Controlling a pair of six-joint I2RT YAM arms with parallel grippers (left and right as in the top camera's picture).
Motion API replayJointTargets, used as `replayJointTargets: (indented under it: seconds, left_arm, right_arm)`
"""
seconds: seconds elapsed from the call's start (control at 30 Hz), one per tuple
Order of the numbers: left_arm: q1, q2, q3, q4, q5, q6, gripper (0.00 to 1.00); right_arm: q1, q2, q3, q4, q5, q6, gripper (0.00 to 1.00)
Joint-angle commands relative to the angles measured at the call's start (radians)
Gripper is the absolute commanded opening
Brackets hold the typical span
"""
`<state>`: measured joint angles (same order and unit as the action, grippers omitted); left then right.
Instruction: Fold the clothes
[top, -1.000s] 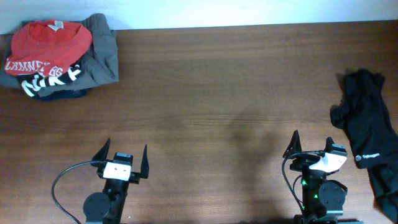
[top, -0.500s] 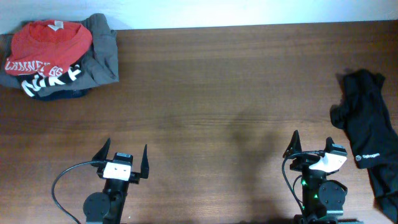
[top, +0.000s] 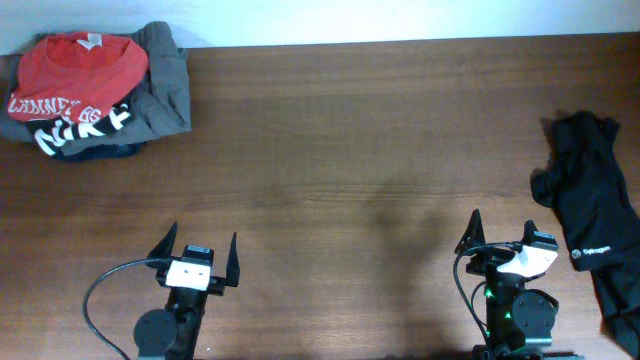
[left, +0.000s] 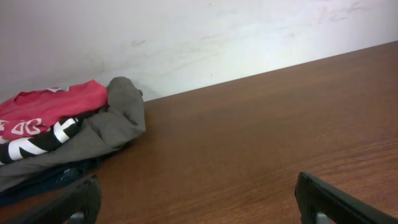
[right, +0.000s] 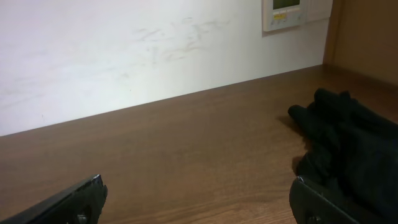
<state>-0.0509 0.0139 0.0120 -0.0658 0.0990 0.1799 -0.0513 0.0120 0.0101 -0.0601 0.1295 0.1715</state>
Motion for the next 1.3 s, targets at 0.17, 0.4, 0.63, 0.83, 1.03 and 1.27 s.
replayJointTargets:
  seconds: [0.17, 0.4, 0.63, 0.83, 1.03, 1.27]
  left_arm:
    - [0.006, -0.002, -0.003, -0.006, -0.010, 0.009, 0.99]
    - [0.006, -0.002, -0.003, -0.006, -0.010, 0.009, 0.99]
    - [0.006, -0.002, -0.003, -0.006, -0.010, 0.009, 0.99]
    - [0.006, -0.002, -0.003, -0.006, -0.010, 0.009, 0.99]
    - [0.006, -0.002, -0.003, -0.006, -0.010, 0.009, 0.99]
    - [0.006, -0.002, -0.003, -0.006, -0.010, 0.009, 0.99]
  right_arm:
    - [0.006, -0.006, -0.005, -0.009, 0.002, -0.010, 0.99]
    - [0.006, -0.006, -0.005, -0.009, 0.002, -0.010, 0.99]
    - [0.006, -0.006, -0.005, -0.009, 0.002, -0.010, 0.99]
    - [0.006, -0.006, -0.005, -0.008, -0.028, 0.025, 0.99]
    - [0.006, -0.006, -0.005, -0.007, -0.239, 0.156, 0.98]
    - [0.006, -0.006, -0.005, -0.003, -0.304, 0.173, 0.99]
